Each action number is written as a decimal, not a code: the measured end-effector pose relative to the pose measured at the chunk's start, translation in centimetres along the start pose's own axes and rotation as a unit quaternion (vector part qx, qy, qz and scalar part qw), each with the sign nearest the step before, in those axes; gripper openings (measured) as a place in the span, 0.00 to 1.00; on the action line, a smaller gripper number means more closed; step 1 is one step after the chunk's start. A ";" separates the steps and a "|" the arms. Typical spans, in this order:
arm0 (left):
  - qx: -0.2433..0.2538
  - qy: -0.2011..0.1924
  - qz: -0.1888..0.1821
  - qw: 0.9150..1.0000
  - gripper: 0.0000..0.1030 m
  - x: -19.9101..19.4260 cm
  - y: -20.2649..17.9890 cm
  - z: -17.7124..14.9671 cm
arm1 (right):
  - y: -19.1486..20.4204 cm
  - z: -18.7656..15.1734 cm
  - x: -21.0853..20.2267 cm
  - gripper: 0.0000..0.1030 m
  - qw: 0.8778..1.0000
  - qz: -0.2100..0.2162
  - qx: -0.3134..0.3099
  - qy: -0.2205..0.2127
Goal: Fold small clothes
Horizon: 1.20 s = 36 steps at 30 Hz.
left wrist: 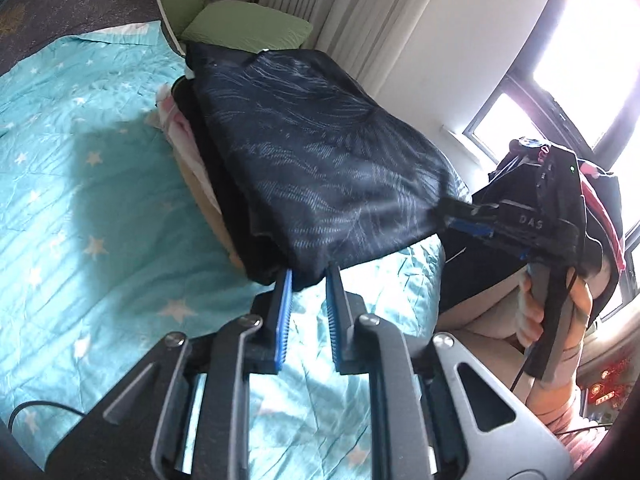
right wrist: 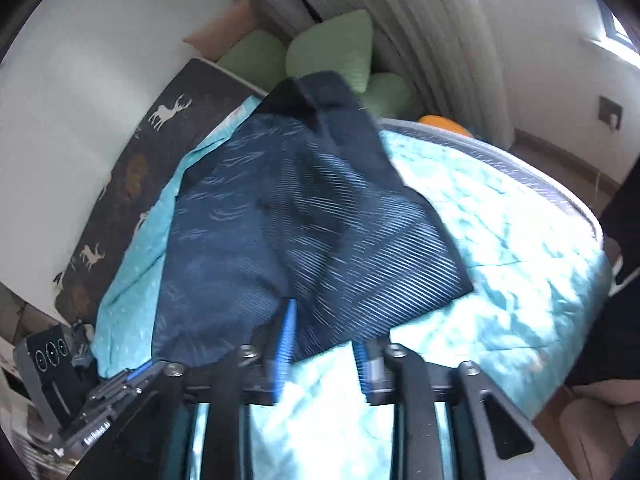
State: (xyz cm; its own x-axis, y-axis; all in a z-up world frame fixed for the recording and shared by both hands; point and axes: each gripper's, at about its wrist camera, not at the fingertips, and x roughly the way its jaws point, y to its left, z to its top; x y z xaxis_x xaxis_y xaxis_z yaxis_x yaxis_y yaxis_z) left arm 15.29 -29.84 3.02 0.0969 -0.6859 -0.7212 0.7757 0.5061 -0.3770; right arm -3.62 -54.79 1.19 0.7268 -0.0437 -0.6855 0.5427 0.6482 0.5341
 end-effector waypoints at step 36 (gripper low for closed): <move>0.113 -0.140 0.163 0.970 0.87 -6.2 -6.4 -4.4 | 10.0 -11.7 -7.1 0.77 0.959 -0.158 -0.191 -0.140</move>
State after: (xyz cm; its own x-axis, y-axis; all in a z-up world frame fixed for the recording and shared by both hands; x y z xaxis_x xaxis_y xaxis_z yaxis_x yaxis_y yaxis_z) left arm 7.00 -26.48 7.32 0.5015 -0.6401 -0.5821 0.7888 0.6146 0.0036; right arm -8.27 -39.07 5.58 0.6657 -0.4514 -0.5942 0.5997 0.7975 0.0660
